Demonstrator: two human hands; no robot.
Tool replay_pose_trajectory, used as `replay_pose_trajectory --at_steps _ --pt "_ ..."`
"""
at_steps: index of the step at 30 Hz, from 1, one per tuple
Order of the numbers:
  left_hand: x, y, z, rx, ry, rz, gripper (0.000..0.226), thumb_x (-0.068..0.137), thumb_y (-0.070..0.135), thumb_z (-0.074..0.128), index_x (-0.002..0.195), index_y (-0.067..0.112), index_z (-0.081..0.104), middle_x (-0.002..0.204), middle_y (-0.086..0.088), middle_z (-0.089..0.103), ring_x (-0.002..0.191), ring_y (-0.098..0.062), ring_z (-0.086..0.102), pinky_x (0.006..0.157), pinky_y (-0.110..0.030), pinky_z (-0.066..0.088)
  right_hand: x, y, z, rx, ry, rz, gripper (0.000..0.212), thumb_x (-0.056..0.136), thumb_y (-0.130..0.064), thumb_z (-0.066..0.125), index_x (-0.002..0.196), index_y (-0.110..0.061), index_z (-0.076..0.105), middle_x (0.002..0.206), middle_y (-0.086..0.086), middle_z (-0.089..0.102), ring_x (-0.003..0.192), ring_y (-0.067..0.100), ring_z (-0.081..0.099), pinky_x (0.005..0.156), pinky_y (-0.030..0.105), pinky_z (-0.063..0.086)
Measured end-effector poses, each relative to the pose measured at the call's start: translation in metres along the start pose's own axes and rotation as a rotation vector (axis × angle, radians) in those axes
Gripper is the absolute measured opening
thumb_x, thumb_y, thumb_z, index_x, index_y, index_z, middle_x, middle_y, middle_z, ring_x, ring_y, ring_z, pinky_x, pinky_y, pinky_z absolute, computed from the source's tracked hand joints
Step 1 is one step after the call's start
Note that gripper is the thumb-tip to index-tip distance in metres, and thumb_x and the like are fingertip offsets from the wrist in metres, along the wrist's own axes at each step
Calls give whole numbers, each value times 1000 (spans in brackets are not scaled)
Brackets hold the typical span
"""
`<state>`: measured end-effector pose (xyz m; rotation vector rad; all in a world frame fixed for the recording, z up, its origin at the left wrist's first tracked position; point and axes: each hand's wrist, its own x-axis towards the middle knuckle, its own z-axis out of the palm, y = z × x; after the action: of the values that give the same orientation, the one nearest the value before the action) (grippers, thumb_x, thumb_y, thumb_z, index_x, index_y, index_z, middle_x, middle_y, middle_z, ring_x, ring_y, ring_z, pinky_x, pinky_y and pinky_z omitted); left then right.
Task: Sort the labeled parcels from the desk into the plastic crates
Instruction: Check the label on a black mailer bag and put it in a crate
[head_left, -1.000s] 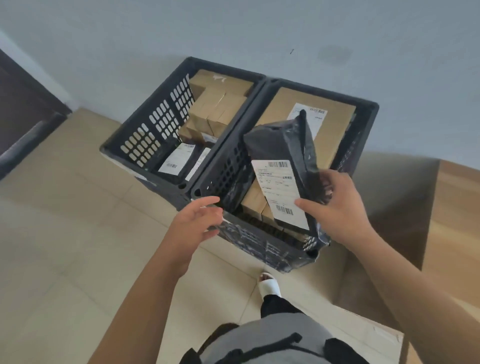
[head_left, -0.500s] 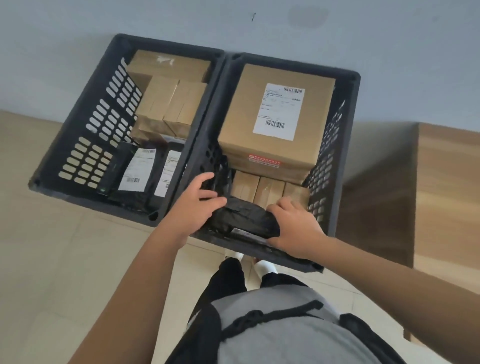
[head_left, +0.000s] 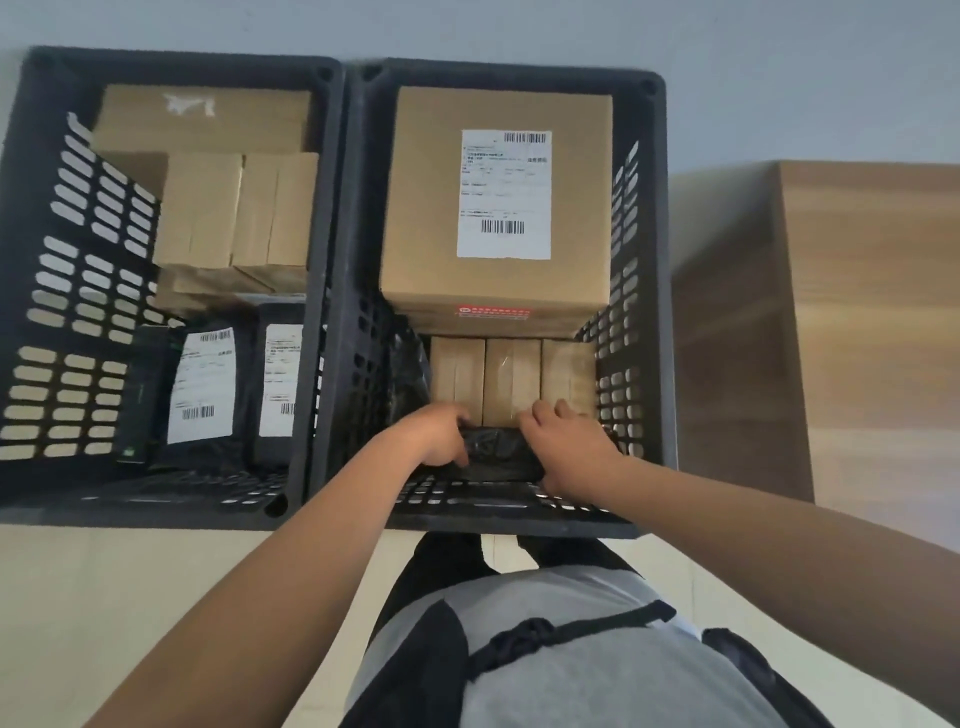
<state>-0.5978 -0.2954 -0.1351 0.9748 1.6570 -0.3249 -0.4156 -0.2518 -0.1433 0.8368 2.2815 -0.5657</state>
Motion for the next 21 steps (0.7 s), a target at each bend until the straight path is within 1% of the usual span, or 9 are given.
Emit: replay_pose_trajectory --at_steps 2,5,6,8,9,12,14,17,21 --pt "10 -4 3 21 24 -17 63 92 8 73 149 19 51 143 -9 57 128 -28 57 106 -38 49 6 -1 5 7 4 7 68 86 -15 75 145 -11 40 140 13 48 126 34 49 97 45 49" --pt "21 -13 10 63 98 -41 46 93 7 69 137 17 61 129 -10 65 115 -27 63 99 -38 55 15 -2 11 54 -22 42 68 86 -20 80 144 -13 44 138 11 51 125 32 51 97 45 49" --pt "21 -14 10 60 121 -44 42 94 6 67 135 17 62 128 -10 65 114 -27 63 97 -36 55 16 -1 13 76 -31 61 68 86 -21 80 143 -14 45 137 11 52 125 32 52 97 45 49" --pt "21 -16 10 41 145 -41 41 96 2 63 135 15 61 130 -10 63 119 -27 61 98 -34 52 17 5 13 115 -43 96 64 87 -19 78 143 -16 46 135 10 53 124 32 52 96 45 50" --pt "22 -16 9 35 146 -38 40 97 1 63 135 14 61 131 -11 62 121 -27 60 99 -34 50 16 9 14 127 -49 118 60 88 -15 75 142 -16 47 134 11 53 123 33 52 95 45 50" --pt "25 -18 8 19 147 -34 36 97 1 63 131 12 64 131 -12 62 123 -27 60 101 -34 49 16 19 16 121 -94 184 50 93 -2 63 140 -10 49 133 14 52 123 35 52 93 43 50" --pt "27 -20 8 8 163 -44 36 97 -1 62 131 11 65 132 -12 62 122 -28 60 100 -33 49 18 19 18 116 -111 207 49 94 1 60 141 -7 48 135 16 52 125 36 52 95 43 50" --pt "26 -24 5 -1 202 -64 33 96 -4 61 126 9 68 129 -13 63 120 -28 61 98 -33 50 22 14 17 148 -91 213 50 94 4 59 141 -5 47 135 16 52 126 37 53 98 42 50" --pt "24 -30 2 -4 230 -86 35 96 -3 62 129 7 65 131 -14 62 121 -28 61 100 -33 51 21 16 15 227 -97 216 43 95 3 55 137 -4 50 132 17 52 123 37 54 94 40 48"
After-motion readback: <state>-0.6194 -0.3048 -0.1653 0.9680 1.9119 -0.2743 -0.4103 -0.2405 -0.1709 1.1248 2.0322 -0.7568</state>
